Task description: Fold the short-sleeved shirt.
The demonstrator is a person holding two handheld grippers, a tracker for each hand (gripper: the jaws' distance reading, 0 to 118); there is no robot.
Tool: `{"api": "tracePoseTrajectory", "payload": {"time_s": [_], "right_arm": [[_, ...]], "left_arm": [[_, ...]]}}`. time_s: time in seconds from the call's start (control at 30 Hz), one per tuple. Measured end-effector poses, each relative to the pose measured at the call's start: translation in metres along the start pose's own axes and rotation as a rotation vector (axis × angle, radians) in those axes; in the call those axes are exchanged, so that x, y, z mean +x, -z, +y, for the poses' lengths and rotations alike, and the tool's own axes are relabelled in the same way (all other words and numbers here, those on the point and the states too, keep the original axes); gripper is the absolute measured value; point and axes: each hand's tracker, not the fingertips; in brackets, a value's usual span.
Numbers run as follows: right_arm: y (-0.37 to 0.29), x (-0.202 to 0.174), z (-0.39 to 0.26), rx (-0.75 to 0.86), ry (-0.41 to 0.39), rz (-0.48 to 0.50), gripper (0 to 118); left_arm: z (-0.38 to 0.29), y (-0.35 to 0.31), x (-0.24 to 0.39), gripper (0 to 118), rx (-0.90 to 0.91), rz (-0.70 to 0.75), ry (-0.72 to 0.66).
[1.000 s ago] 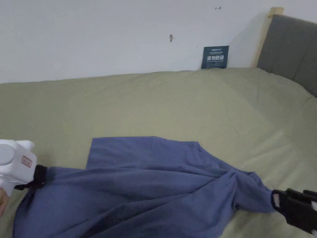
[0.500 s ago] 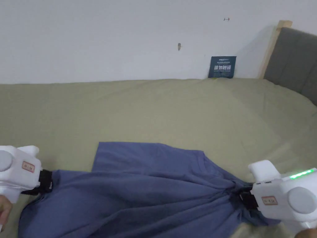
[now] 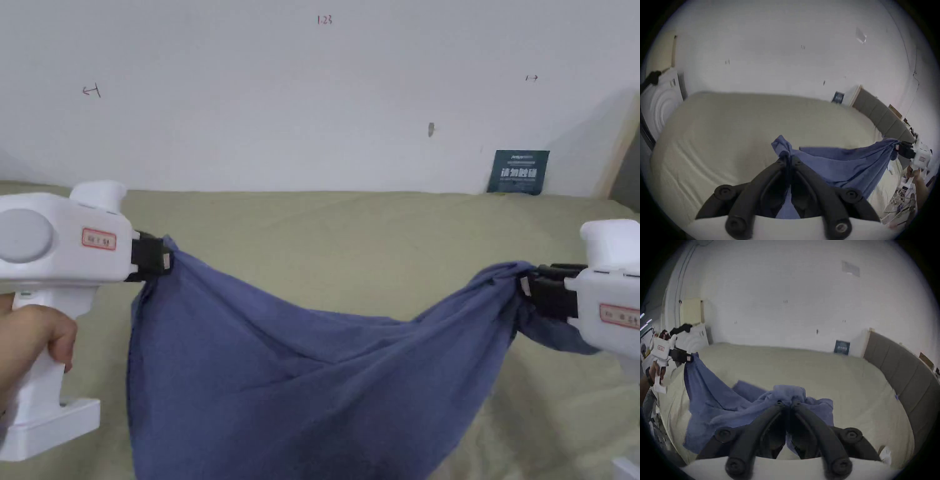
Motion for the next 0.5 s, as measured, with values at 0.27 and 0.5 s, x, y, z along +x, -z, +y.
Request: {"api": "tracePoseTrajectory", "payload": {"time_s": [0.27, 0.5], "right_arm": [[0.014, -0.014, 0.088, 0.11, 0.048, -0.003, 6], [0.018, -0.03, 0.15, 0.204, 0.056, 0.013, 6]], "left_arm": [[0.068, -0.071, -0.002, 4, 0.222, 0.126, 0.074], [0.097, -0.106, -0.002, 4, 0.348, 0.159, 0.073]]}}
